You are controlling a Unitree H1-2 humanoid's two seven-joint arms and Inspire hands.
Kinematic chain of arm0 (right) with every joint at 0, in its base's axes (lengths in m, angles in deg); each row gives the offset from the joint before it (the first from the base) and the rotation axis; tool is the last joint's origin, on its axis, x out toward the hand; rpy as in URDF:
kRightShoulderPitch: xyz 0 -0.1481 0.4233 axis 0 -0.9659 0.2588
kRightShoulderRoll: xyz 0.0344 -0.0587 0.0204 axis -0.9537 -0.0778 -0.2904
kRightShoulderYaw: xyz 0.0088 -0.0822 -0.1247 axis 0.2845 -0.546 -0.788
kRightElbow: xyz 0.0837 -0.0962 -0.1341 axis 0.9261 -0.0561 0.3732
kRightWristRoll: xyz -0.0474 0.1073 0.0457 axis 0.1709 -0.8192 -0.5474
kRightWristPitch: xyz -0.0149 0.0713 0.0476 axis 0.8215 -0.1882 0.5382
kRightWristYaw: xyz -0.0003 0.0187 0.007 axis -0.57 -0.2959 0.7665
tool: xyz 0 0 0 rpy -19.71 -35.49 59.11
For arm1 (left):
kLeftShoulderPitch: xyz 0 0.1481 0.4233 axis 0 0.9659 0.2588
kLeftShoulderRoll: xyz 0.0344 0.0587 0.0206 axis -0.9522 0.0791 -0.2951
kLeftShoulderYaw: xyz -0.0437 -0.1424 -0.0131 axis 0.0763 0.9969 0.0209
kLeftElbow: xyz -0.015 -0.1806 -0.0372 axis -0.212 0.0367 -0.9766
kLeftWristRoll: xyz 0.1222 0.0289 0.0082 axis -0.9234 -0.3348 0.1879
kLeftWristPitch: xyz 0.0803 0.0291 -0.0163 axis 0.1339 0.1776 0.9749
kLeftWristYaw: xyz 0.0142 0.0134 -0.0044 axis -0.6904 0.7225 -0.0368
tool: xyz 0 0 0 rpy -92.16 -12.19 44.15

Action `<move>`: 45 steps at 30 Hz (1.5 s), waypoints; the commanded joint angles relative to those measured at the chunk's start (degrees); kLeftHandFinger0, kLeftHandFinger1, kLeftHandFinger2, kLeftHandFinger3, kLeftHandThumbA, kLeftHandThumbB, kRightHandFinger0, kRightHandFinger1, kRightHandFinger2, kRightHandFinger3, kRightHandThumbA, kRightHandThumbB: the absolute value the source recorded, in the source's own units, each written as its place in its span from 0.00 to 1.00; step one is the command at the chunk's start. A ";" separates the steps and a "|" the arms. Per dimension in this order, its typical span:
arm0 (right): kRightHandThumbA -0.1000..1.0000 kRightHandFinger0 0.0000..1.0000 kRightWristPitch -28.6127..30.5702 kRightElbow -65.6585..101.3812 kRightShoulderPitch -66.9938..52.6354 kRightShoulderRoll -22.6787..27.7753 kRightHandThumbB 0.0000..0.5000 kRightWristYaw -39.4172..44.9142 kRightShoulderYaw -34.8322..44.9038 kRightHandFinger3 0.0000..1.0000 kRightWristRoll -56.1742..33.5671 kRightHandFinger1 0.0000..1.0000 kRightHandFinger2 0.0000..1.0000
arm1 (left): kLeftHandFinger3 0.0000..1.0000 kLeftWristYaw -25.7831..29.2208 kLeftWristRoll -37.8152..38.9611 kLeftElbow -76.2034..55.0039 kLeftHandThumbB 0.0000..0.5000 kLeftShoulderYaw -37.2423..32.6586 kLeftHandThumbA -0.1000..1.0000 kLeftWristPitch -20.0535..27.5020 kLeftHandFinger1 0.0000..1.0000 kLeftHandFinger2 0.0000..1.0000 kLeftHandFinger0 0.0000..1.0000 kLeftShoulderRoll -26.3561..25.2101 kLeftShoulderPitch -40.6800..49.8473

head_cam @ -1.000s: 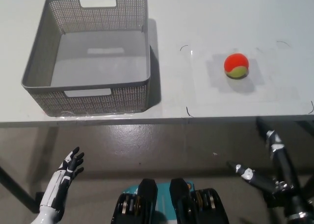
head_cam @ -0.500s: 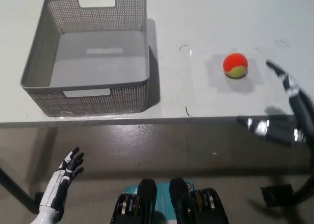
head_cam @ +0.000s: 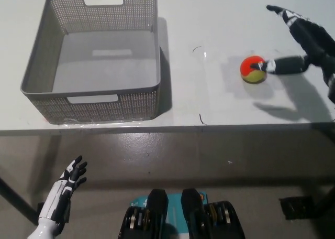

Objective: Use the right hand to pick up a tennis ball and put it into a container on the left side

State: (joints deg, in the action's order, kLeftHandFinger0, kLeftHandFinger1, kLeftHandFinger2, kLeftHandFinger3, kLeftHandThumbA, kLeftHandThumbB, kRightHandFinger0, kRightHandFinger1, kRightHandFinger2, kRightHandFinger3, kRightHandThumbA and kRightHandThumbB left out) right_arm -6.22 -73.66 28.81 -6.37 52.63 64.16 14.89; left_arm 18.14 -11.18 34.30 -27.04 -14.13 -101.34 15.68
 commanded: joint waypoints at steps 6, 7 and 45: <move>1.00 1.00 -2.45 -16.35 13.73 -1.29 0.94 4.13 -3.62 1.00 1.33 1.00 1.00 | 1.00 -0.90 -0.09 -0.05 0.43 -0.06 0.95 2.06 1.00 1.00 1.00 -1.39 -1.55; 1.00 1.00 -2.33 -17.38 14.24 -1.53 0.95 4.04 -3.72 1.00 1.14 1.00 1.00 | 1.00 -0.91 0.00 -0.17 0.44 -0.06 0.95 1.93 1.00 1.00 1.00 -1.37 -1.53; 1.00 1.00 13.61 -67.36 29.18 -10.74 0.98 0.79 -5.40 1.00 -1.62 1.00 1.00 | 1.00 -0.91 -1.49 -0.73 0.51 -0.72 0.86 -0.48 1.00 1.00 1.00 -2.06 -2.59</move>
State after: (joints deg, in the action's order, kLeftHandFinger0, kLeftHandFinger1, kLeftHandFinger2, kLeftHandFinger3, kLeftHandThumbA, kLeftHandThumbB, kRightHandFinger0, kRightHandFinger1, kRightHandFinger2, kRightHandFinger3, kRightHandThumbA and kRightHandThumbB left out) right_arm 3.56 -140.05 52.75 -17.45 55.04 59.31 13.31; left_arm 18.00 -12.25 34.95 -27.45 -14.60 -102.34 14.11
